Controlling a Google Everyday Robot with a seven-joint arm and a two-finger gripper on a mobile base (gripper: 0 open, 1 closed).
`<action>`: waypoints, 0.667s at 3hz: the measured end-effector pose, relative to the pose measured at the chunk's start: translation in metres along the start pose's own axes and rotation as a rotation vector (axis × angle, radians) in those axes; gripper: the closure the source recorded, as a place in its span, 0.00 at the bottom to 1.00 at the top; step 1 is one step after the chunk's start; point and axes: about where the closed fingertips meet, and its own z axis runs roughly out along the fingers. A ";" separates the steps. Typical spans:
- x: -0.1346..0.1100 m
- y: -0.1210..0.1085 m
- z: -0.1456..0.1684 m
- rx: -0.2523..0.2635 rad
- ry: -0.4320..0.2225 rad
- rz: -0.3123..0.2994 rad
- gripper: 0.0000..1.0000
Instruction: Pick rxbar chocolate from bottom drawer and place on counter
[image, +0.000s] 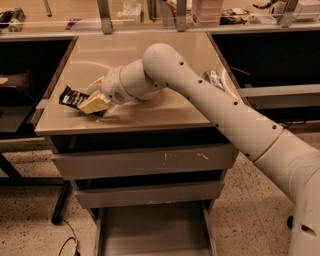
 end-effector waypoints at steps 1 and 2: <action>0.000 0.000 0.000 0.000 0.000 0.000 0.35; 0.000 0.000 0.000 0.000 0.000 0.000 0.12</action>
Offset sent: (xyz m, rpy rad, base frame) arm 0.0000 0.0000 0.0000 0.0000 0.0000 0.0000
